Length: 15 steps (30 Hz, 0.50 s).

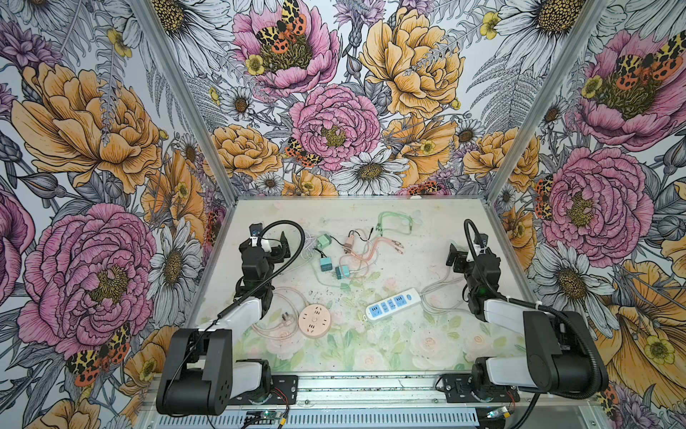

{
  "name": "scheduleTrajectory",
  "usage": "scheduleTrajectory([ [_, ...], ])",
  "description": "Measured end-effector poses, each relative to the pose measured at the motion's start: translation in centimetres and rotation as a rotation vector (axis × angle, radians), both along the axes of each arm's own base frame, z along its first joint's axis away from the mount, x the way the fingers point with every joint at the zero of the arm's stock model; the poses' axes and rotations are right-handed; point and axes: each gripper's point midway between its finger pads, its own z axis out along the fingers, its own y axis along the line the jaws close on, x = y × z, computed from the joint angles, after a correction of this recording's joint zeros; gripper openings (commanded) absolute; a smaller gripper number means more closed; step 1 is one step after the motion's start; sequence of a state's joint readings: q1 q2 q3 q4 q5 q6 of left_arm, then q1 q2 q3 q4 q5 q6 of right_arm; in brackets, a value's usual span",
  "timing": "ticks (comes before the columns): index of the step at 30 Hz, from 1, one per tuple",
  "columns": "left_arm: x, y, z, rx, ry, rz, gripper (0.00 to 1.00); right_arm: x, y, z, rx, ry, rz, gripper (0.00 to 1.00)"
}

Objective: Insert the plug
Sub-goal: 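Reach the left gripper to the pink charger plug and grasp it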

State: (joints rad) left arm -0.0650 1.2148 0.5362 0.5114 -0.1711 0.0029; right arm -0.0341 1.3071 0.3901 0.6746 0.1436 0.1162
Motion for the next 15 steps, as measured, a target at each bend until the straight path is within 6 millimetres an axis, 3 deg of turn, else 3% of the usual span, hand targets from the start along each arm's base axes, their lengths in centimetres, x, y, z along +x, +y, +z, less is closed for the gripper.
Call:
scheduleTrajectory([
  [4, 0.8, -2.8, 4.5, -0.001, -0.003, -0.043, 0.9, -0.1, -0.8, 3.8, 0.032, -0.046, -0.053, 0.94],
  [7, 1.4, -6.1, 5.9, 0.014, 0.034, -0.094, 0.86, 0.2, -0.9, 6.4, 0.055, -0.06, -0.068, 0.93],
  [11, 2.8, -10.5, 5.6, 0.04, 0.13, -0.146, 0.75, 0.4, -0.3, 8.0, 0.081, -0.031, -0.06, 0.9],
  [15, 5.3, -13.5, 3.3, 0.051, 0.258, -0.164, 0.64, 0.3, 0.5, 7.8, 0.104, 0.041, -0.044, 0.88],
])
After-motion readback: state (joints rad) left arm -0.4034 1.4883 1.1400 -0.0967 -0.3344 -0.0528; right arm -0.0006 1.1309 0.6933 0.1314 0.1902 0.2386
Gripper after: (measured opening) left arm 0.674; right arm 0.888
